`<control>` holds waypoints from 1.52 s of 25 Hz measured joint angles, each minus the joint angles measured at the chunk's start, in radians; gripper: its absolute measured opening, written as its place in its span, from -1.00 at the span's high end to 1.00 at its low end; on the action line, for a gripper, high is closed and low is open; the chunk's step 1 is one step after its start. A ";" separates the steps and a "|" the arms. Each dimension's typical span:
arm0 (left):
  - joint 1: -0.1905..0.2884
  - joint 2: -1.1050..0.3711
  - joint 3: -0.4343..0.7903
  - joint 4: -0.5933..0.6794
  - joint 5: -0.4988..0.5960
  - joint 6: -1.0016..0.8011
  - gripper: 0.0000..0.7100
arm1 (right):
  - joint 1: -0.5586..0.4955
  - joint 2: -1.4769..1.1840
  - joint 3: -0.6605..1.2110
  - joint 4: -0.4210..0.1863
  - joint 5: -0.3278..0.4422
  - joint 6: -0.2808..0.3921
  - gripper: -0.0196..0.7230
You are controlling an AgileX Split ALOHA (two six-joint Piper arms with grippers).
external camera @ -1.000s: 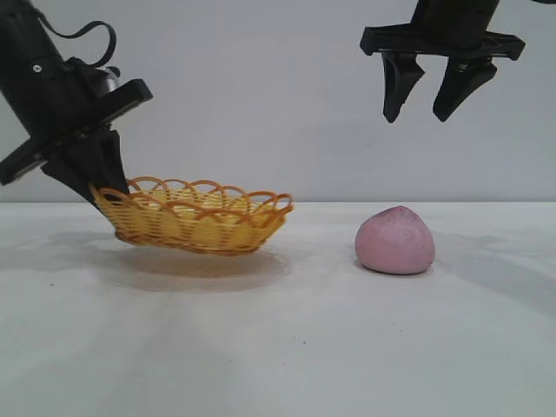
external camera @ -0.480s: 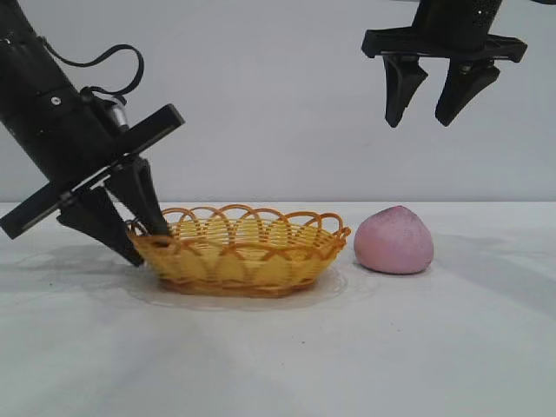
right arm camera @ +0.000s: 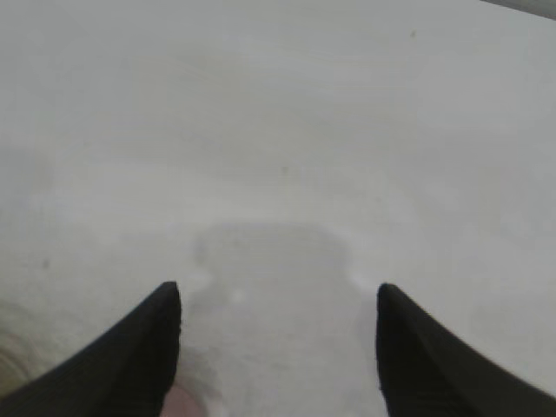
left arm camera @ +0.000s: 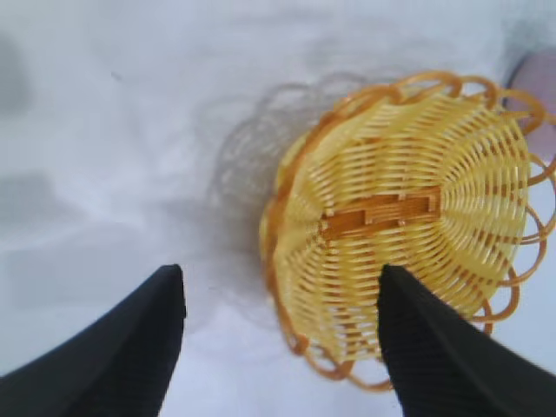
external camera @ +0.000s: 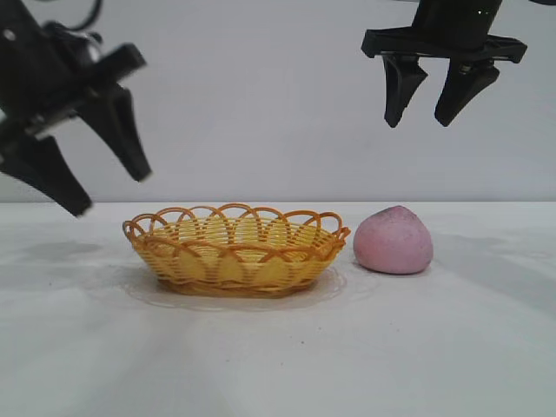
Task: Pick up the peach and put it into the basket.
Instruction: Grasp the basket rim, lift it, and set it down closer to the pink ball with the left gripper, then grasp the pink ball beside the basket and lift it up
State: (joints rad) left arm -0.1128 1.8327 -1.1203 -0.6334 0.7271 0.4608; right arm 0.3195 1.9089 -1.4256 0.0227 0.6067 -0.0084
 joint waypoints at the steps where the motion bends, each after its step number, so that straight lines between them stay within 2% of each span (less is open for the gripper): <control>1: 0.008 -0.014 0.000 0.084 -0.001 -0.051 -0.19 | 0.000 0.000 0.000 0.010 0.002 -0.008 -0.17; 4: 0.011 -0.061 0.000 0.409 -0.016 -0.260 -0.19 | 0.000 0.000 0.000 0.031 0.004 -0.020 -0.17; 6: 0.012 -0.081 0.000 0.523 -0.033 -0.350 -0.19 | 0.000 0.000 0.000 0.037 0.004 -0.024 -0.17; 13: 0.015 -0.104 0.000 0.708 -0.056 -0.501 -0.19 | 0.000 0.000 0.000 0.039 0.020 -0.032 -0.17; 16: 0.015 -0.208 0.025 0.766 -0.056 -0.564 -0.19 | 0.000 0.000 0.000 0.041 0.025 -0.033 -0.17; 17: 0.015 -0.271 0.038 0.782 -0.054 -0.576 -0.19 | 0.000 0.000 0.000 0.043 0.028 -0.033 -0.17; 19: 0.015 -0.419 0.091 0.792 -0.038 -0.588 0.02 | 0.000 0.000 0.000 0.047 0.032 -0.034 -0.17; 23: 0.015 -0.798 0.266 0.799 0.085 -0.588 -0.01 | 0.000 0.000 0.000 0.065 0.036 -0.058 -0.17; 24: 0.015 -0.903 0.309 0.797 0.116 -0.588 0.11 | 0.000 0.000 0.000 0.070 0.036 -0.060 -0.17; 27: 0.015 -1.216 0.434 0.778 0.206 -0.588 0.07 | 0.000 0.000 0.000 0.079 0.048 -0.081 -0.17; 32: 0.015 -1.669 0.528 0.753 0.395 -0.588 0.07 | 0.000 0.000 0.000 0.080 0.063 -0.085 -0.17; 35: 0.015 -1.822 0.554 0.725 0.507 -0.590 0.07 | 0.005 0.000 0.000 0.082 0.070 -0.087 -0.17; 38: 0.015 -1.851 0.574 0.705 0.550 -0.590 0.07 | 0.012 0.000 0.000 0.093 0.085 -0.096 -0.17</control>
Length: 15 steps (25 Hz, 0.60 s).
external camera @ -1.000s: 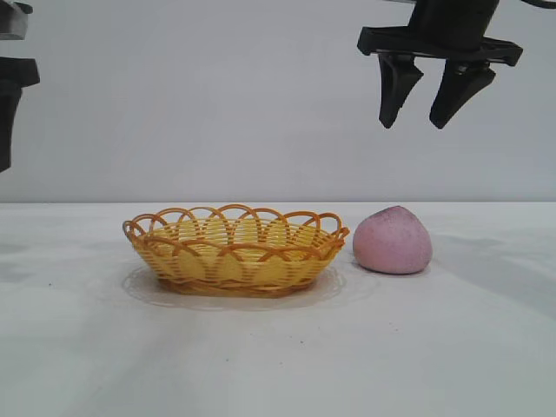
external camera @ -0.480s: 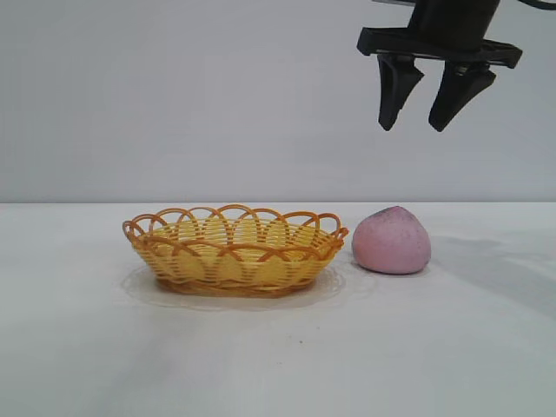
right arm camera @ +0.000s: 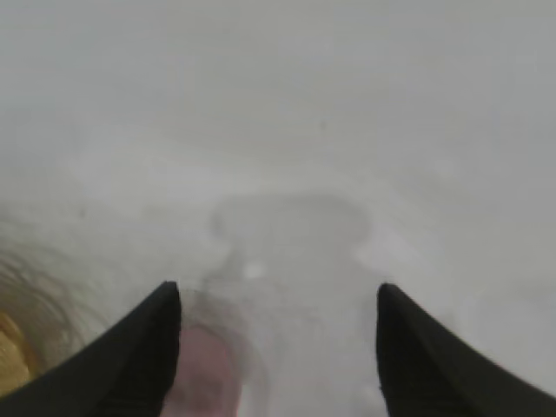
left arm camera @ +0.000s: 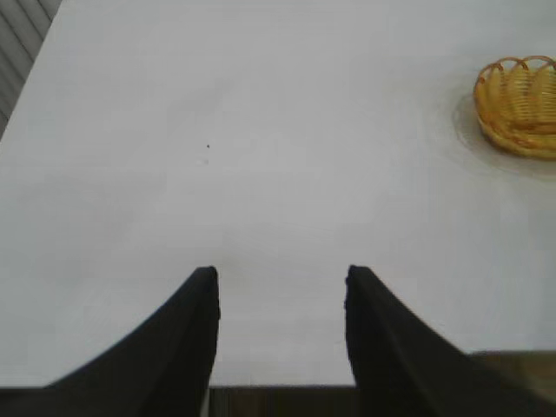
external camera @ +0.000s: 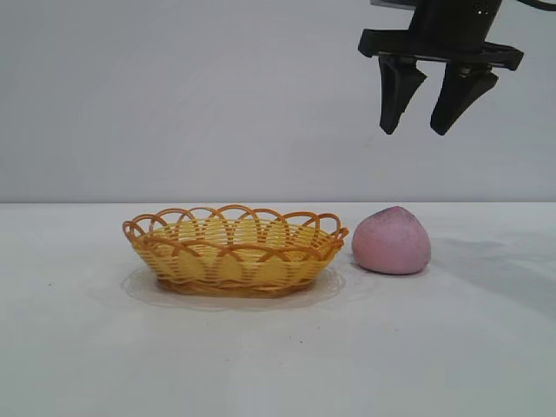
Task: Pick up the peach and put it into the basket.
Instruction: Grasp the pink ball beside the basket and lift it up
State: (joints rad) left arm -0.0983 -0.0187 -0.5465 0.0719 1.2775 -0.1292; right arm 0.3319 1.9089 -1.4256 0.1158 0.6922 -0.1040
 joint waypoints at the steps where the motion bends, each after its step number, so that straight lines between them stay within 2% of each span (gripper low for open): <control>1: 0.000 0.000 0.002 -0.004 -0.001 0.000 0.07 | 0.004 0.000 0.000 0.007 0.004 -0.005 -0.17; 4: 0.000 0.000 0.012 -0.013 -0.019 0.000 0.07 | 0.008 0.000 0.000 0.025 0.025 -0.016 -0.17; 8: 0.000 0.000 0.053 -0.022 -0.132 0.033 0.07 | 0.008 0.000 0.000 0.031 0.070 -0.021 -0.17; 13: 0.000 0.000 0.059 -0.022 -0.143 0.043 0.07 | 0.008 0.000 0.037 0.037 0.096 -0.041 -0.17; 15: 0.000 0.000 0.061 -0.022 -0.145 0.044 0.07 | 0.008 0.000 0.073 0.056 0.092 -0.057 -0.17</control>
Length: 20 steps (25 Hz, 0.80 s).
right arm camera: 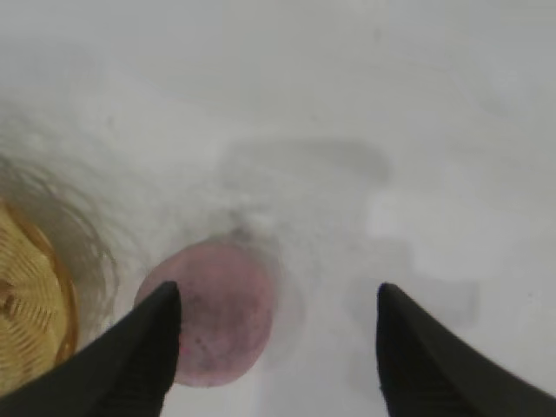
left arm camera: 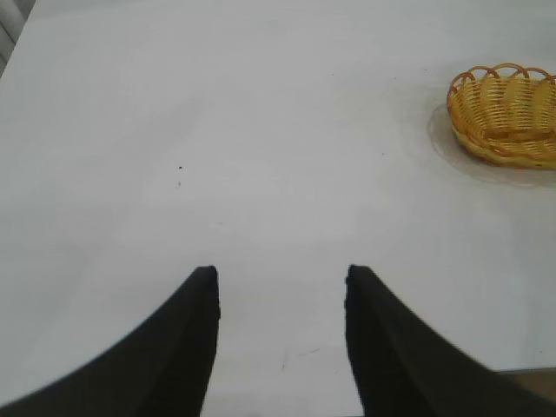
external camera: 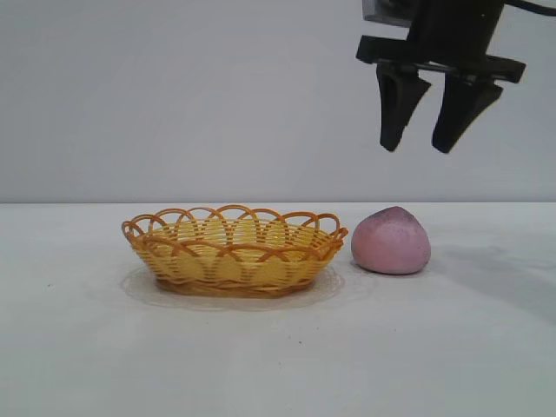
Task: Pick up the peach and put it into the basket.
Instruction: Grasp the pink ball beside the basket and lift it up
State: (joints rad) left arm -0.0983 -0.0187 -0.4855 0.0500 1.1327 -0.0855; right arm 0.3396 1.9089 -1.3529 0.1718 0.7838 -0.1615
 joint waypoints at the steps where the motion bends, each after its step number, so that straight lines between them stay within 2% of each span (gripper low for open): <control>1: 0.000 0.000 0.000 0.000 0.000 0.000 0.07 | 0.000 0.000 0.021 0.022 -0.013 -0.019 -0.17; 5: 0.000 0.000 0.002 0.000 -0.005 0.001 0.07 | 0.000 0.017 0.057 0.148 -0.065 -0.110 -0.17; 9: 0.000 0.000 0.002 -0.001 -0.005 0.001 0.07 | 0.000 0.106 0.057 0.200 -0.091 -0.144 -0.17; 12: 0.000 0.000 0.002 -0.001 -0.005 0.001 0.07 | 0.000 0.158 0.057 0.213 -0.098 -0.162 0.56; 13: 0.000 0.000 0.002 -0.001 -0.005 0.001 0.07 | 0.000 0.148 0.057 0.215 -0.107 -0.163 0.68; 14: 0.000 0.000 0.002 -0.001 -0.005 0.001 0.07 | 0.001 0.126 0.057 0.215 -0.113 -0.164 0.77; 16: 0.000 0.000 0.002 -0.001 -0.005 0.001 0.07 | 0.011 0.065 0.057 0.215 -0.113 -0.165 0.77; 17: 0.000 0.000 0.002 -0.001 -0.005 0.002 0.07 | 0.024 0.025 0.052 0.213 -0.113 -0.165 0.95; 20: 0.000 0.000 0.002 -0.001 -0.007 0.002 0.07 | 0.083 -0.069 0.020 0.211 -0.119 -0.172 0.95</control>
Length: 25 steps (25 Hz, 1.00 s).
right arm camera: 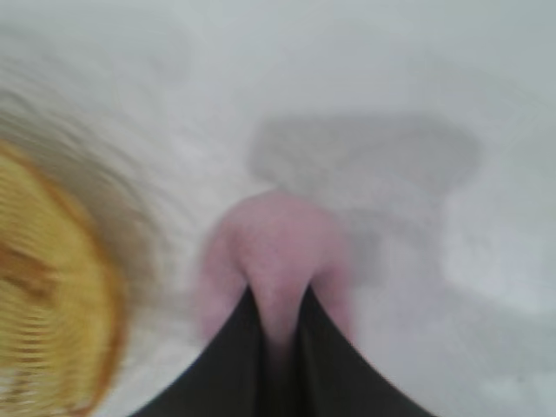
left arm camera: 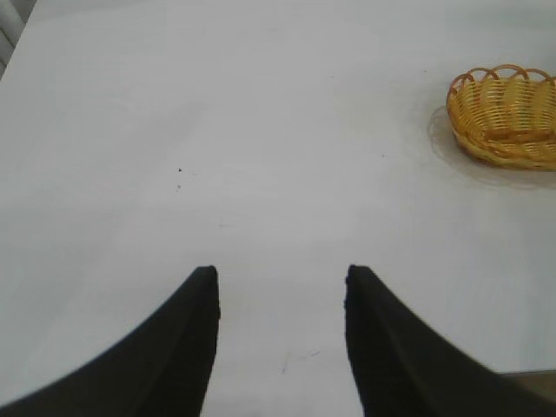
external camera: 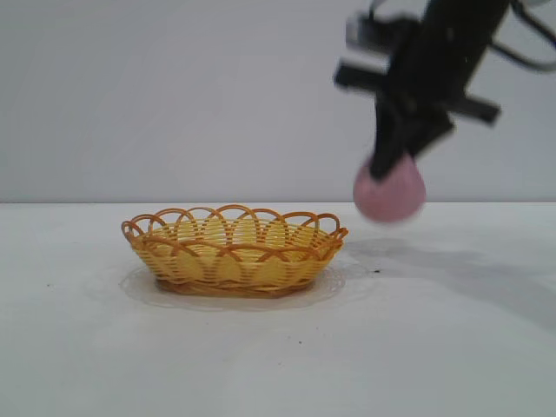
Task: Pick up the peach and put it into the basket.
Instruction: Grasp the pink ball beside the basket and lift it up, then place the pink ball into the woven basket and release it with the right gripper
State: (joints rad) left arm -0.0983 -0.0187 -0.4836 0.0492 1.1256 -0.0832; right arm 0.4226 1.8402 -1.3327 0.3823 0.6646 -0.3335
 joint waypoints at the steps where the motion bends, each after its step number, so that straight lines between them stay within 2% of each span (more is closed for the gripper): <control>1: 0.000 0.000 0.000 0.000 0.000 0.000 0.07 | 0.034 -0.013 -0.007 0.004 -0.004 -0.004 0.95; 5: 0.000 0.000 0.000 0.000 0.000 0.000 0.07 | 0.180 0.012 -0.012 0.010 -0.020 -0.018 0.95; 8: 0.000 0.000 0.000 0.000 0.000 0.000 0.07 | 0.245 0.086 -0.022 0.012 -0.031 -0.020 0.95; 16: 0.000 0.000 0.000 0.000 -0.001 0.000 0.07 | 0.258 0.186 -0.033 0.008 -0.054 -0.005 0.95; 17: 0.000 0.000 0.000 0.000 -0.001 0.000 0.07 | 0.258 0.186 -0.033 0.008 -0.054 -0.004 0.77; 19: 0.000 0.000 0.000 0.000 -0.001 0.000 0.07 | 0.258 0.186 -0.036 0.008 -0.054 -0.003 0.77; 23: 0.000 0.000 0.000 0.000 -0.001 0.000 0.07 | 0.258 0.186 -0.050 0.008 -0.052 0.000 0.14; 25: 0.000 0.000 0.000 0.000 -0.001 0.000 0.07 | 0.258 0.186 -0.067 0.008 -0.049 0.002 -0.05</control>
State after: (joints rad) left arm -0.0983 -0.0187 -0.4836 0.0492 1.1249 -0.0832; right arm 0.6802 2.0261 -1.3999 0.3908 0.6160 -0.3313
